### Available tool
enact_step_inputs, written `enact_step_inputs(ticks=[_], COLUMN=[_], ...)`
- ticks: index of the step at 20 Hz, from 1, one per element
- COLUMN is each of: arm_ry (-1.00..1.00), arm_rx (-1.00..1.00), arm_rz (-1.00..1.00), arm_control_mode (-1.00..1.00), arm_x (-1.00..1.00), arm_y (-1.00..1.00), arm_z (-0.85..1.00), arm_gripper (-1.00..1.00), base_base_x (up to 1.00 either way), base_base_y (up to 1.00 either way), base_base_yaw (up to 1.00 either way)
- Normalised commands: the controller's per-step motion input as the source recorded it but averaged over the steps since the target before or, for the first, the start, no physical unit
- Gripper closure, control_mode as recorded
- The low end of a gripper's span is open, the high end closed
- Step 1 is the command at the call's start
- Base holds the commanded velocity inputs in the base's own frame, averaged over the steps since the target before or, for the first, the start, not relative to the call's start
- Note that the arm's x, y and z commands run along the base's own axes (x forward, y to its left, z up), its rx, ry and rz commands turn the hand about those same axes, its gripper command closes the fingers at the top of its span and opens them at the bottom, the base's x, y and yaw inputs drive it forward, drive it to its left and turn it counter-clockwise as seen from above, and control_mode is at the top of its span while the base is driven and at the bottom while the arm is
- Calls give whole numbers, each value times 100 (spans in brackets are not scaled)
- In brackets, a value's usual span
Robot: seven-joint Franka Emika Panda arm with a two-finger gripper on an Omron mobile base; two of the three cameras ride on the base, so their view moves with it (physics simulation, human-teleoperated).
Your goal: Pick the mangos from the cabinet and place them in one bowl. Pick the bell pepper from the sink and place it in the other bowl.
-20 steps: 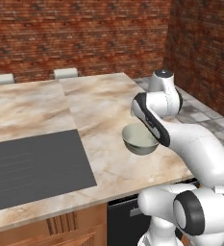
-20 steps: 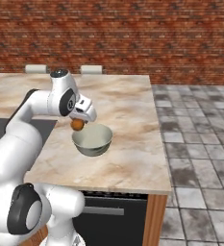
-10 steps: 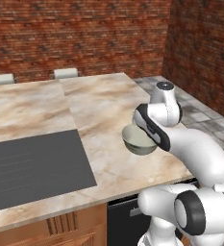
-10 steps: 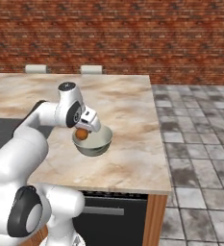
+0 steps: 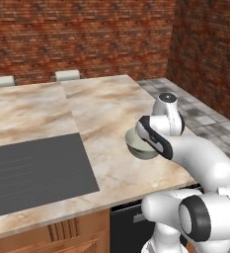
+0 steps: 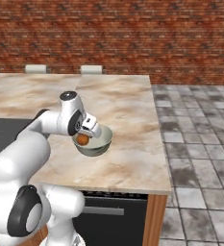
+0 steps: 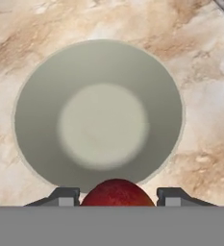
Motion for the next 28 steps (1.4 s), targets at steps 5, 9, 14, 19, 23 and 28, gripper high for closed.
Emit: enact_step_inputs(ticks=[5,9,14,19,23,28], arm_ry=[2,0,0,0,10,2], arm_rx=[0,0,0,0,-1,0], arm_rz=[3,1,0,0,-1,-1], arm_control_mode=[-100,-100,-100,-100,-100,-100], arm_x=[37,16,4,12,7,-2], arm_y=[0,0,0,-5,2,2], arm_z=[-29,-6,-2,-1,8,59], arm_gripper=[100,-100,-100,-100,-100,-100], base_base_x=[0,0,0,0,0,0], base_base_y=[0,0,0,0,0,0], base_base_yaw=[0,0,0,0,0,0])
